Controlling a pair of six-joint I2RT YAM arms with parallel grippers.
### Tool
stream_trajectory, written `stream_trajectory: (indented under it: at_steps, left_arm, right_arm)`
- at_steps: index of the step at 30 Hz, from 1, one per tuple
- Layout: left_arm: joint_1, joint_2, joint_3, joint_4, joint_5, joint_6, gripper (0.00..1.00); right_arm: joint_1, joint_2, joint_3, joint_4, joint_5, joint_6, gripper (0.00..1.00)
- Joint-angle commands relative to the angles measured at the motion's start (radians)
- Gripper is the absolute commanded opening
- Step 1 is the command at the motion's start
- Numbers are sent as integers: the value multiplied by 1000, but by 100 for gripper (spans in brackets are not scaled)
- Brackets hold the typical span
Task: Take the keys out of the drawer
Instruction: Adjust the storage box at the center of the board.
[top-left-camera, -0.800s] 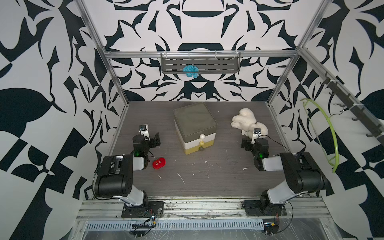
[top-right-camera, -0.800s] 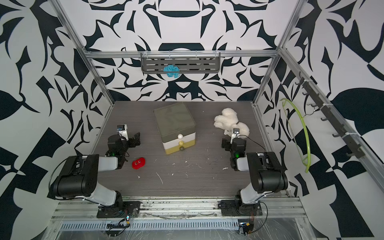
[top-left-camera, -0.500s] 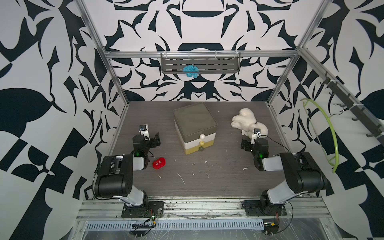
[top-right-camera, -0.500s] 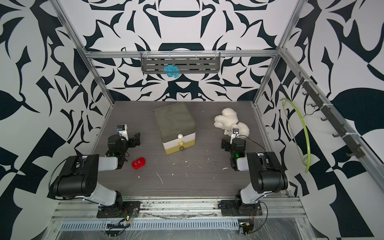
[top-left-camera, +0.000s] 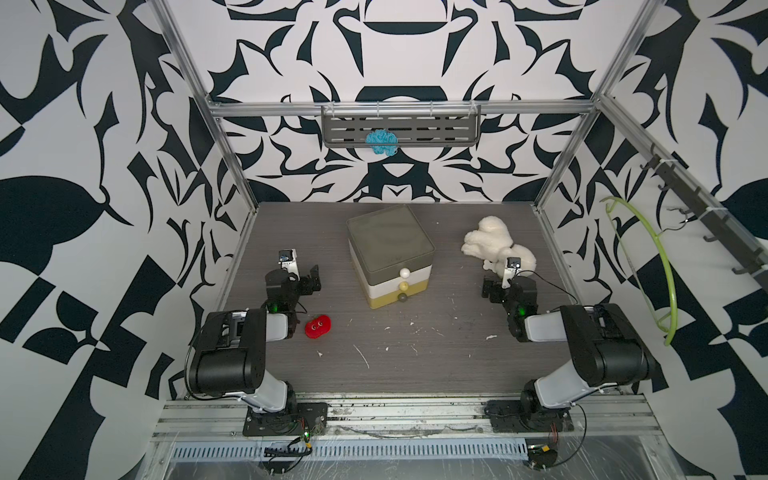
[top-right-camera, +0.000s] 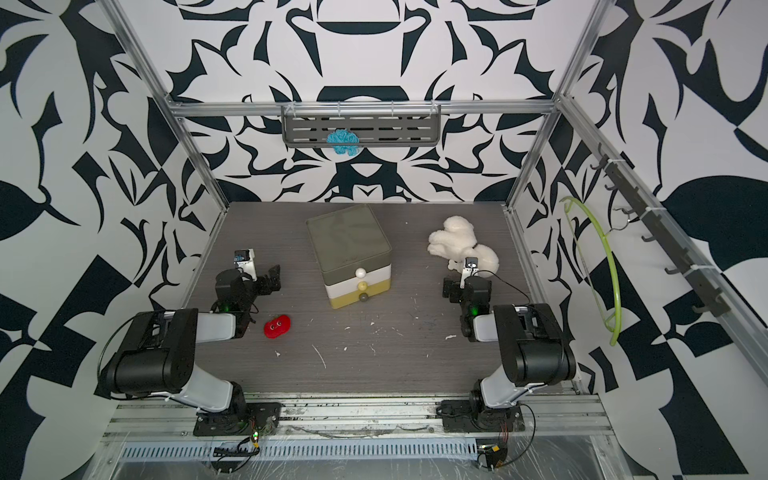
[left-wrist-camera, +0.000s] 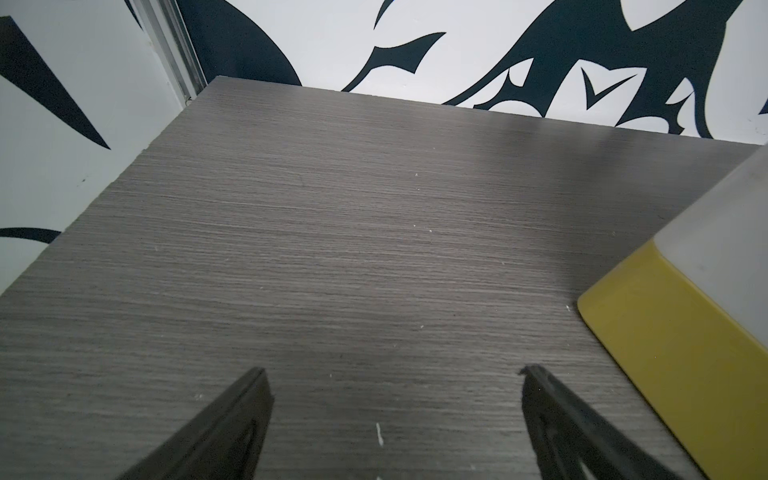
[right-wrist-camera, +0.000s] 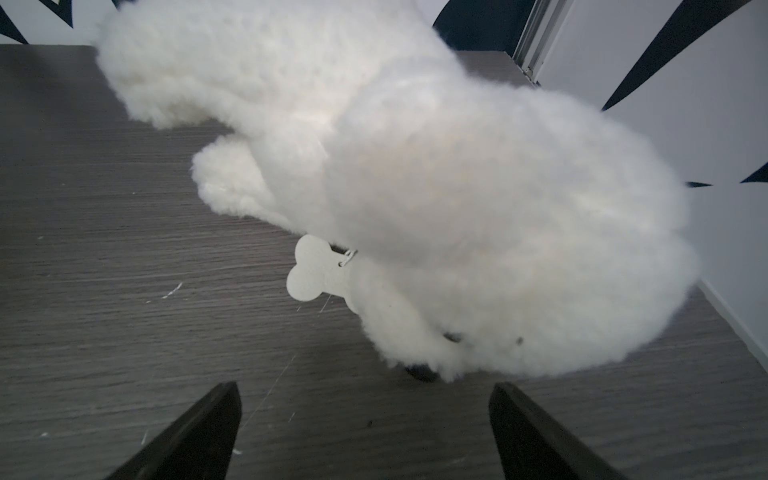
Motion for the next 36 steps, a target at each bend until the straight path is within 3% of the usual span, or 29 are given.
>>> stream_trajectory:
  at_steps: [1,14,17,21,25,27,30,36]
  left_arm:
    - [-1,3,-11,0,12,14,99]
    - [-3,2,-11,-4,12,18,99]
    - [0,-29,-15,-18,-62,-18,99]
    - [4,-84,-20,-51,-98,-35,99]
    - [5,-186,43,-250,-163,-68,99]
    - [1,-223,73,-341,-153,-89,99]
    - [-7,-258,161,-566,-161,-219,99]
    - [-32,-327,205,-689,-120,-364,99]
  right_arm:
    - [3,-18,21,17,-3,-12,99]
    - [4,-22,20,15,-9,-10,99]
    - [4,-55,35,-29,16,3,99]
    - [4,-146,97,-238,89,33,99]
    - [2,-229,257,-645,209,219,99]
    - [1,-251,332,-813,182,279,99]
    - [3,-278,415,-991,122,344,99]
    - [3,-359,515,-1160,-43,460,99]
